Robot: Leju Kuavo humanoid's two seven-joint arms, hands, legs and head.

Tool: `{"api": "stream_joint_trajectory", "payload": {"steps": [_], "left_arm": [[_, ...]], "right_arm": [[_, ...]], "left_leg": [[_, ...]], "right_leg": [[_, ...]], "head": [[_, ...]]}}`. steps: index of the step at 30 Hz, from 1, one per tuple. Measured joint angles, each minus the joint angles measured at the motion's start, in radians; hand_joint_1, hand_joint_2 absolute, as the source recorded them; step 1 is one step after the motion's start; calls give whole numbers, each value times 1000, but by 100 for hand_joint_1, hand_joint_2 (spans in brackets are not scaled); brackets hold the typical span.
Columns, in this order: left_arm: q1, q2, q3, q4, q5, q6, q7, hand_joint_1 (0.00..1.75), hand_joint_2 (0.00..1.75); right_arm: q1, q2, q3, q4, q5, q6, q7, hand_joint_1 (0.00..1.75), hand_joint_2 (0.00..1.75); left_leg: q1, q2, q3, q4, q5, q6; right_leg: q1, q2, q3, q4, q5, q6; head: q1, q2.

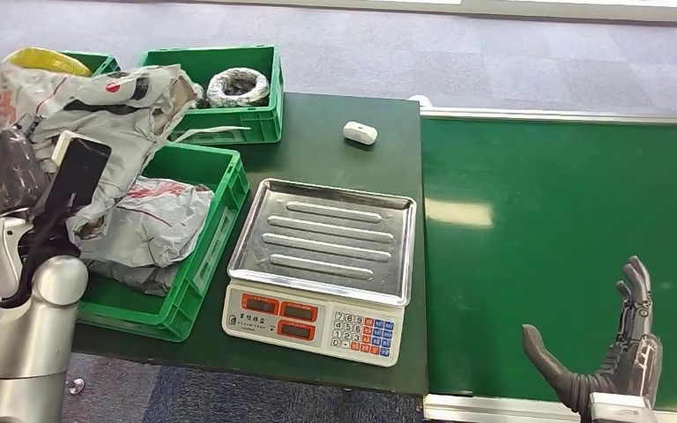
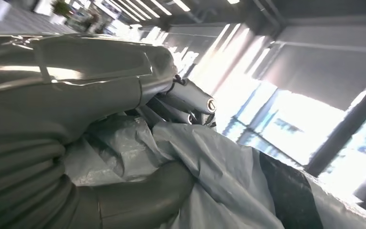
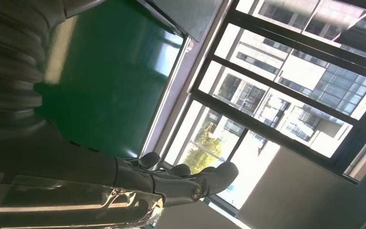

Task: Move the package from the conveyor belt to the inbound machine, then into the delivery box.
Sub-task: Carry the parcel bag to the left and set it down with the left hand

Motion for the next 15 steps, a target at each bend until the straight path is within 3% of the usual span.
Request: {"api": "stream_joint_trajectory", "payload": {"steps": [1, 2, 10, 15], "left_arm": [[8, 6, 17, 24, 0, -2, 0, 22, 175], [15, 11, 31, 45, 0, -2, -1, 0, 175], [58, 21, 92, 146, 11, 49, -8, 0, 175], [64, -5, 100, 133, 110, 141, -119, 0, 175]], "right_arm": [[-1, 1, 0, 0, 0, 3, 2, 0, 175], [-2, 2, 0, 0, 1, 4, 4, 0, 175], [-12, 4, 0, 5, 20, 6, 22, 0, 175], [-8, 15, -2, 5, 36, 9, 39, 0, 175]], "left_leg": [[0, 0, 0, 0, 0, 0], [0, 0, -1, 0, 0, 0], [0, -1, -1, 0, 0, 0], [0, -1, -1, 0, 0, 0]], "right_leg": [[0, 0, 0, 0, 0, 0], [0, 0, 0, 0, 0, 0], [0, -1, 0, 0, 0, 0], [0, -1, 0, 0, 0, 0]], "head": [[0, 0], [0, 0], [0, 0], [0, 0]]}}
